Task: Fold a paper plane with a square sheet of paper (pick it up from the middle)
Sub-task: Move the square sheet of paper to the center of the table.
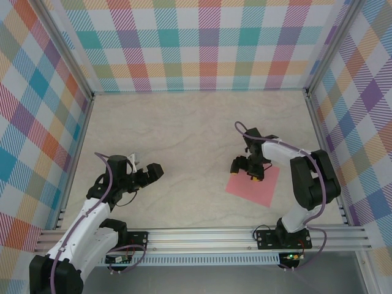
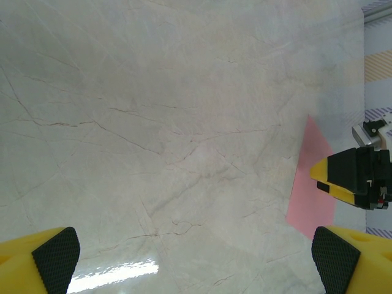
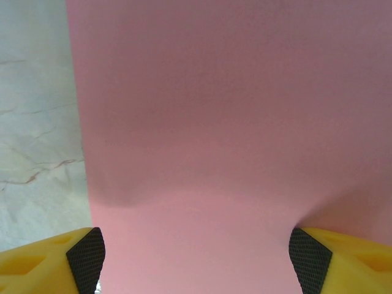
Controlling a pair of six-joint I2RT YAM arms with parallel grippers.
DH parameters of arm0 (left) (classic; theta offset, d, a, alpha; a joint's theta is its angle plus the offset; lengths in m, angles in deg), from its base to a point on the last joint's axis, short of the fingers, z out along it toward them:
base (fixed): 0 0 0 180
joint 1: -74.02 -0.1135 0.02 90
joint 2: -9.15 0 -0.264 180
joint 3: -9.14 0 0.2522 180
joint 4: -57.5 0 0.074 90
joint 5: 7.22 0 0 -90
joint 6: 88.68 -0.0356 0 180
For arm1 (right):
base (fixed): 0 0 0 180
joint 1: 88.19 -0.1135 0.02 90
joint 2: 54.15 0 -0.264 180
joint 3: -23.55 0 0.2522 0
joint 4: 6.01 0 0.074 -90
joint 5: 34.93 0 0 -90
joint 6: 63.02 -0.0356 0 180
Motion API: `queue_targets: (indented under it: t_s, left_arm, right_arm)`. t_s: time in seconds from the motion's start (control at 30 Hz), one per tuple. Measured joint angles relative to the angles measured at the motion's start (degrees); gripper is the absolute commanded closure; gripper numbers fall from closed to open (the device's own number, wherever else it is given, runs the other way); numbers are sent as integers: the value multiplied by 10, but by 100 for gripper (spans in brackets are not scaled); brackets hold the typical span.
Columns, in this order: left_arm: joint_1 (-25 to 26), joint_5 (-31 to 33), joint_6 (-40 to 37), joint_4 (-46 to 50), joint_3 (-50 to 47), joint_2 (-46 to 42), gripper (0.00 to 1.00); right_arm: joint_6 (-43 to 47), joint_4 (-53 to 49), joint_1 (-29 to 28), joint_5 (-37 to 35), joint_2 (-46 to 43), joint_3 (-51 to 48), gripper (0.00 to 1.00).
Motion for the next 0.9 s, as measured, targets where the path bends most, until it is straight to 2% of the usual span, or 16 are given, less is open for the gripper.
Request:
queue_targets:
  t_s: [0.27, 0.47, 0.67, 0.77, 0.9]
  left_arm:
    - [0, 5, 0, 7, 0, -2, 0]
    - [0, 6, 1, 7, 0, -3, 0]
    - [3, 5, 3, 3, 0, -1, 0]
    - [15, 2, 12, -11, -2, 10, 0]
    - [42, 2, 16, -26, -2, 42, 0]
  right_arm:
    - [26, -20, -110, -15, 72, 92, 21]
    - [45, -3, -176, -9, 93, 143, 20]
    - [17, -18, -174, -119, 34, 151, 19]
    - [0, -26, -160, -146, 8, 154, 20]
    - [-31, -42, -150, -176, 26, 154, 20]
